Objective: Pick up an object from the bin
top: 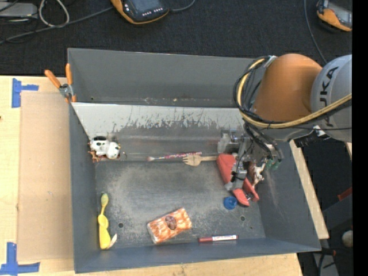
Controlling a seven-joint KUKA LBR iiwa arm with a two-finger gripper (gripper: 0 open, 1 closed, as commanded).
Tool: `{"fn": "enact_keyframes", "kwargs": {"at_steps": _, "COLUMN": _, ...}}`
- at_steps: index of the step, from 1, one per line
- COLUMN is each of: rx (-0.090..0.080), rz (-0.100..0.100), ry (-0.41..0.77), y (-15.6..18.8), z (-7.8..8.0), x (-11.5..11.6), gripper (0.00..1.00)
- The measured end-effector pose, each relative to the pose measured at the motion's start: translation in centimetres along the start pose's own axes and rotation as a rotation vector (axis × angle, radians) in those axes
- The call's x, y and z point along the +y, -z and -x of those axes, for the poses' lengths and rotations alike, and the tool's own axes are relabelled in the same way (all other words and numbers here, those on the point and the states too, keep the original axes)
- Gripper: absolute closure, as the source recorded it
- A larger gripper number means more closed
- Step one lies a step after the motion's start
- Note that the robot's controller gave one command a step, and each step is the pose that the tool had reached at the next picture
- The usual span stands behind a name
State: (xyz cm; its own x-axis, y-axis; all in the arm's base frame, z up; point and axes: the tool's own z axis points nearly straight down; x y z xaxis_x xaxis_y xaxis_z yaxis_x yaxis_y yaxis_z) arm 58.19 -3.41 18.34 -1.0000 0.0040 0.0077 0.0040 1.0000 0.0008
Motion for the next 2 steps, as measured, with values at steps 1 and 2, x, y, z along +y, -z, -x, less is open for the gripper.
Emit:
{"fn": "enact_keyframes", "kwargs": {"at_steps": 1, "rx": -0.007, "rz": 0.0, "ry": 0.001, "y": 0.4, "z": 0.1, "x": 0.0, "gripper": 0.0}}
{"fn": "enact_keyframes", "kwargs": {"at_steps": 2, "rx": -0.003, "rz": 0.0, "ry": 0.043, "y": -0.4, "z": -2.8, "x": 5.2, "gripper": 0.0}}
